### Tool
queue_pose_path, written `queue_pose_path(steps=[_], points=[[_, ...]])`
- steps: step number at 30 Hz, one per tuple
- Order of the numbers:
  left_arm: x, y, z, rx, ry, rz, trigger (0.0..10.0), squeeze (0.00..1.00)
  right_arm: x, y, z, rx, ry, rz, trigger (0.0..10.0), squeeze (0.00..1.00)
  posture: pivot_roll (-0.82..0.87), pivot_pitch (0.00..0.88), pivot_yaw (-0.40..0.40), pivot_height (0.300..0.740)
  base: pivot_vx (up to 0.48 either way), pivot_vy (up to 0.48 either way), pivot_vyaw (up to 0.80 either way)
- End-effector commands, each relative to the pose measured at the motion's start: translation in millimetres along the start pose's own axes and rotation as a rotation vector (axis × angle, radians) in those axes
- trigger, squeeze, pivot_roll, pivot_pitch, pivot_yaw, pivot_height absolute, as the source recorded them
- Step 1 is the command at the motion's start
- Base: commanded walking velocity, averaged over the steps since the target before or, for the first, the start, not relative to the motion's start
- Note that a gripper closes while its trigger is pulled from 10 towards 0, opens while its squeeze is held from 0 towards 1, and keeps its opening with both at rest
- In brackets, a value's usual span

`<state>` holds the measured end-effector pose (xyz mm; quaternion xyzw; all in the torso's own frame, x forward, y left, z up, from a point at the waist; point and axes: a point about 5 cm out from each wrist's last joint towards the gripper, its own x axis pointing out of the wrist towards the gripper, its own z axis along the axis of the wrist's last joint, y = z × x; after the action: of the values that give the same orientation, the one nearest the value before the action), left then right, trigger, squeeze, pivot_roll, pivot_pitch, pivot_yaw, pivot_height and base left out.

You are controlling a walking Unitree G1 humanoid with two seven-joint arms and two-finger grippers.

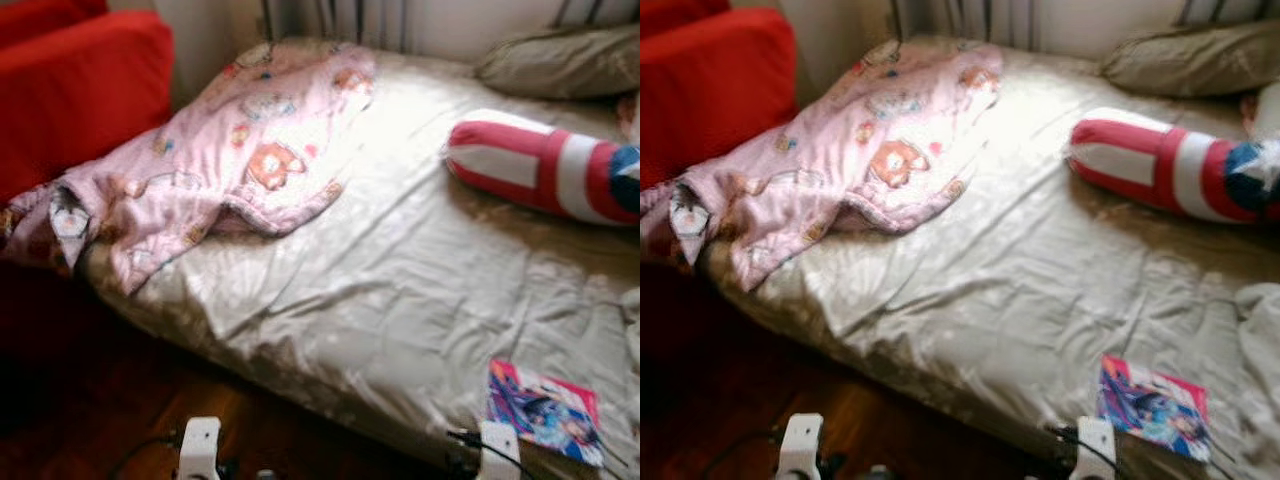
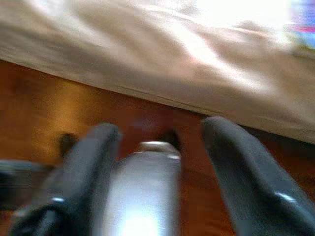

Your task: Clean up the room

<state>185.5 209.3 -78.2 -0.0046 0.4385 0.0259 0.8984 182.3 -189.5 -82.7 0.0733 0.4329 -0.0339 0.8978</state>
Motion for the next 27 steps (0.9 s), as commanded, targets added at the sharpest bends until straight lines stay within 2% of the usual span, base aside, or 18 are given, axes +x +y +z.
queue_pose_path(steps=[1,27], points=[[-0.7,-2.9,-5.7,-0.003,0.018,-0.009,10.0,0.0,-4.0,-11.6,-9.9,0.006,0.033,-0.031,10.0,0.0,0.02,0.203,0.03,0.74,0.0,0.48,0.0],[-0.6,-4.2,-6.1,-0.006,0.017,-0.009,10.0,0.0,-4.7,-12.5,-12.7,0.006,0.044,-0.03,10.0,0.0,0.02,0.165,0.025,0.74,0.0,0.48,0.0]])
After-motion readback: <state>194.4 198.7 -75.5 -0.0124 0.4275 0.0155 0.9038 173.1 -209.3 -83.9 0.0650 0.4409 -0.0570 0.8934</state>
